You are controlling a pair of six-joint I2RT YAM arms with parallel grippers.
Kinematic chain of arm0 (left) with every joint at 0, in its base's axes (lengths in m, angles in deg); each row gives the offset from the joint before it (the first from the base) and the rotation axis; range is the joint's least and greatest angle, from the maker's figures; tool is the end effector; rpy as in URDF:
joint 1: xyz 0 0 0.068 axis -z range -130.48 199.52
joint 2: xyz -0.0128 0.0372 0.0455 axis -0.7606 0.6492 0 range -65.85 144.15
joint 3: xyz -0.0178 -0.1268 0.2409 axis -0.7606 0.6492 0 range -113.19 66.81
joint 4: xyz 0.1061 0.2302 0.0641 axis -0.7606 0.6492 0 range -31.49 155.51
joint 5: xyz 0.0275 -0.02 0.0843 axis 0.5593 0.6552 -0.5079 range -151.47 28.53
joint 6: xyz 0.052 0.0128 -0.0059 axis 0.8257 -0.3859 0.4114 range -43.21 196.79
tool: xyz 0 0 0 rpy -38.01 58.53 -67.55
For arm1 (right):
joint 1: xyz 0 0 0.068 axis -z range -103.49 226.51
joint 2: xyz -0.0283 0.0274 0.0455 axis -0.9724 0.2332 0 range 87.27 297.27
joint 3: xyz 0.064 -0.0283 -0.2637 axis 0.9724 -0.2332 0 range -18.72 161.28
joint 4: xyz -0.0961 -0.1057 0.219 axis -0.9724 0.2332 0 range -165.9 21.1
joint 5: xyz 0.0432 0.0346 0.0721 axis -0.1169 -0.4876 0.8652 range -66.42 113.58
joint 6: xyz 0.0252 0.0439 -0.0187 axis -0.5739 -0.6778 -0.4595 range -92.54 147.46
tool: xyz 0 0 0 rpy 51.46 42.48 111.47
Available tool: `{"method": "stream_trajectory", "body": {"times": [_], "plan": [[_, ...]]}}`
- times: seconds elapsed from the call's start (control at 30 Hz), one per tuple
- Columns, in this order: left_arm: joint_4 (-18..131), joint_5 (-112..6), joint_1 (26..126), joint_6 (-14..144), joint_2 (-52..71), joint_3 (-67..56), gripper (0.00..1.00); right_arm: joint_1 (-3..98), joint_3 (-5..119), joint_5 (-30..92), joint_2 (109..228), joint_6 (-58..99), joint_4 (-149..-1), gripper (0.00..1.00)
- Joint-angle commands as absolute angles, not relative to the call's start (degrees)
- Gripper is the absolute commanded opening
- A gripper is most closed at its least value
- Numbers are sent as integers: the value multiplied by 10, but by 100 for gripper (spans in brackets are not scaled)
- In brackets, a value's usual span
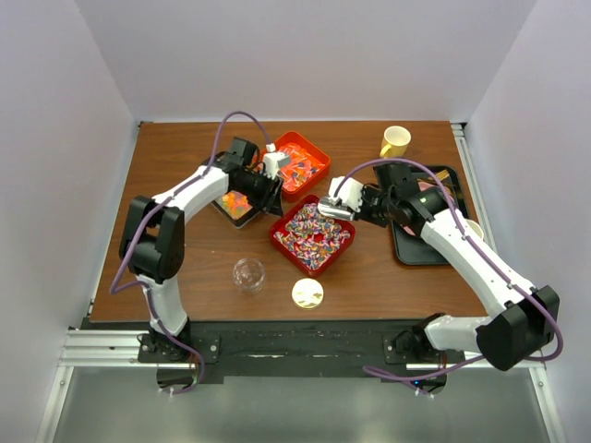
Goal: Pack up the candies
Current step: Adjust the storage box at the center of the board, then scoop the fake candies from the storage box.
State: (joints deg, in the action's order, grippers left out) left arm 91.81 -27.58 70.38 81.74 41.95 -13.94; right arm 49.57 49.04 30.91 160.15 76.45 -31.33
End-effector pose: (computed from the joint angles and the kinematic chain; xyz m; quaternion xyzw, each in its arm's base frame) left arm 0.3643 -0.1601 0.2170 0.2793 0.8847 -0.3129 0.2034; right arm 0.2319 0.1229 0.3203 -0.5938 0.7250 -0.0069 0.3490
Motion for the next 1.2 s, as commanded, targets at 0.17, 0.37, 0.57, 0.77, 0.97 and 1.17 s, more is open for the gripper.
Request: {"method": "stream_trajectory", "body": {"times": [0.17, 0.37, 0.57, 0.77, 0.97, 1.17], "plan": [[881, -297, 738, 799, 446, -151, 36, 502, 504, 281, 1593, 780, -294, 0], [868, -326, 748, 754, 468, -151, 19, 503, 561, 272, 1650, 870, -192, 0], [870, -330, 765, 728, 508, -208, 0, 503, 664, 237, 1741, 931, -101, 0], [881, -325, 770, 713, 510, -232, 18, 501, 741, 166, 1815, 957, -22, 0], [888, -333, 747, 696, 420, -163, 43, 479, 808, 78, 1878, 952, 19, 0], [870, -378, 732, 727, 322, -73, 53, 437, 823, 13, 1902, 947, 27, 0]]}}
